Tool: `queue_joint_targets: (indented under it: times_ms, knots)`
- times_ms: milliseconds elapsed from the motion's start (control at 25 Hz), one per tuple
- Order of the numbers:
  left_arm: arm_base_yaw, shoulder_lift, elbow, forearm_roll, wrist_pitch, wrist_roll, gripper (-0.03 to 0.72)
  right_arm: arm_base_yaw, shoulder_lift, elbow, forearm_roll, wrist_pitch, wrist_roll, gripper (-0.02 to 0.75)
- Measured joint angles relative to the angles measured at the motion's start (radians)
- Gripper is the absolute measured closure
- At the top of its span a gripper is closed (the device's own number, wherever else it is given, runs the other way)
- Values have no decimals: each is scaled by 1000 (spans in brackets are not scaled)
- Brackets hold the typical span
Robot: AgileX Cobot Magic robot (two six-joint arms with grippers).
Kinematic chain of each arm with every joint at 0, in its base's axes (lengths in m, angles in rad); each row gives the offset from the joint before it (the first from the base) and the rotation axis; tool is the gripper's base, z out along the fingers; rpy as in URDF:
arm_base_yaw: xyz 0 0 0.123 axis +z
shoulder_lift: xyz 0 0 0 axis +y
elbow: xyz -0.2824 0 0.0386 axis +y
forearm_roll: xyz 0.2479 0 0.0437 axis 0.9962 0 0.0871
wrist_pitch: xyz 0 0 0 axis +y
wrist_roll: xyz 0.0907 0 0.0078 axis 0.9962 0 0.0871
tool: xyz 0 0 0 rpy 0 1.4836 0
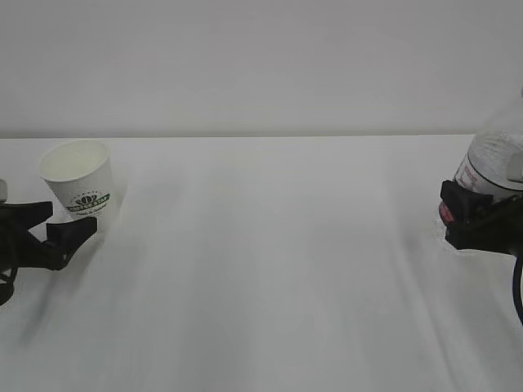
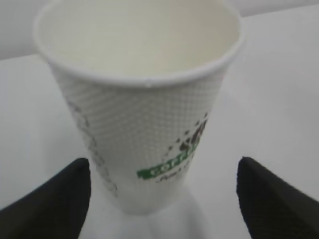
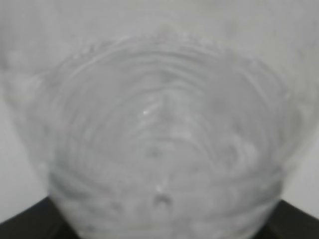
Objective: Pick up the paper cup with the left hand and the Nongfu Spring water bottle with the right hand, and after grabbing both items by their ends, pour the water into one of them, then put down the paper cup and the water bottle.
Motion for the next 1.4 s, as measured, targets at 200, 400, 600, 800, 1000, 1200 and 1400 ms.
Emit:
queue_joint_targets:
  times_ms: [200,400,600,800,1000,1200,1400]
  knots:
    - [-25,20,-40,-34,-3,0,-2,0,0,0,0,0,0,272]
    - [-25,51,-55,-74,-3,0,-2,0,0,0,0,0,0,273]
    - [-25,87,-106,-75,-3,-22,-2,0,0,0,0,0,0,274]
    - [-32,107,-136,-70,-3,-37,-2,0,0,0,0,0,0,274]
    - [-51,109,-174,-69,-3,-38,-2,0,0,0,0,0,0,274]
    - [-55,109,-204,-69,-3,-39,-2,0,0,0,0,0,0,274]
    - [-55,109,-215,-69,-3,-42,9,0,0,0,0,0,0,274]
